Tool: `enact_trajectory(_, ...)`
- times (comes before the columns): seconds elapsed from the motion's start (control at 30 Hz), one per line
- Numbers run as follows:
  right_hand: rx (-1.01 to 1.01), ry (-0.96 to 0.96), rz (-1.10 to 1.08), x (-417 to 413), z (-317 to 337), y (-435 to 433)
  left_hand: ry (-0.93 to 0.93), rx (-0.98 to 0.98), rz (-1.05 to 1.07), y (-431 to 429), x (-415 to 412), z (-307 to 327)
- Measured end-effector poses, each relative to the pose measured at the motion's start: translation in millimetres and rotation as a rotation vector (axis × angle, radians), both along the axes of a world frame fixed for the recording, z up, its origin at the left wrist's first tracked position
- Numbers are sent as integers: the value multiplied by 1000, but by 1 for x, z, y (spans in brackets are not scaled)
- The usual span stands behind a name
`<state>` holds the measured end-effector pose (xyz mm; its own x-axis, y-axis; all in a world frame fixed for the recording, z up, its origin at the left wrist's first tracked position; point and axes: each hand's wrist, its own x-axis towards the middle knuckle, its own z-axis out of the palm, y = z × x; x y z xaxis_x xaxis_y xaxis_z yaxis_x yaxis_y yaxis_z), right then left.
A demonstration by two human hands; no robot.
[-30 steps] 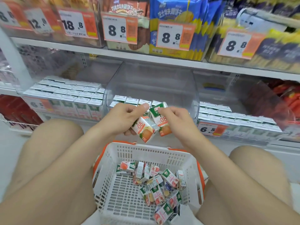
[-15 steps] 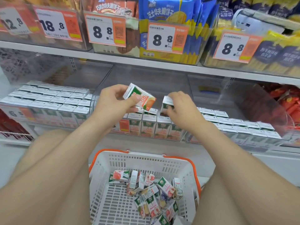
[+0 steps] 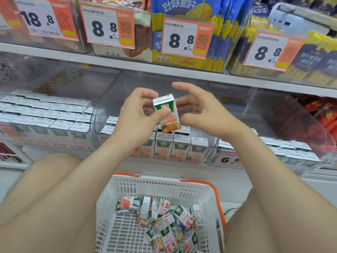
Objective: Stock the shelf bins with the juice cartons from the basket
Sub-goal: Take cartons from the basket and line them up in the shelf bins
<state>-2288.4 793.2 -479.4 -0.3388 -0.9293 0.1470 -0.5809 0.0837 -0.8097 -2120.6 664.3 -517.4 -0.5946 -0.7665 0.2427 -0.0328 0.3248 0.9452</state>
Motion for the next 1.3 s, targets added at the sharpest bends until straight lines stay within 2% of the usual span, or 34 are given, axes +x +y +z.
enact_trajectory(0.1, -105, 132, 19, 1, 3, 6, 24, -70, -61, 7, -6, 7)
enact_trajectory(0.23, -77, 310, -177, -15, -1, 14, 21, -40, -157, 7, -15, 10)
enact_trajectory(0.3, -23, 436, -279, -23, -3, 22, -159, -264, -154, 0, -20, 3)
enact_trajectory(0.37, 79, 548, -275, -28, -7, 26, -392, -459, -216, -3, -23, -6)
enact_trajectory(0.47, 228, 679, -234, -26, -15, 19, -751, -696, -380, 0, -25, -23)
enact_trajectory(0.53, 294, 764, -254, -22, -20, 13, -887, -781, -395, 1, -26, -36)
enact_trajectory(0.7, 506, 1076, -160, -15, -29, 5, -871, -817, -379, -5, -29, -41)
enact_trajectory(0.83, 625, 1176, -32, -10, -31, 6, -860, -799, -405, -11, -27, -42)
enact_trajectory(0.97, 645, 1133, -25, -1, -30, 10, -847, -809, -400, -12, -25, -44)
enact_trajectory(1.03, 517, 1070, -75, 3, -31, 18, -821, -816, -375, -8, -23, -46)
enact_trajectory(1.1, 317, 931, -146, 11, -28, 32, -787, -840, -347, -2, -17, -45)
enact_trajectory(1.17, 165, 671, -182, 27, -23, 52, -732, -865, -322, 10, -7, -44)
enact_trajectory(1.23, 214, 494, -129, 44, -24, 74, -619, -888, -294, 28, 6, -43)
enact_trajectory(1.3, 409, 489, 17, 57, -34, 91, -538, -915, -292, 51, 17, -45)
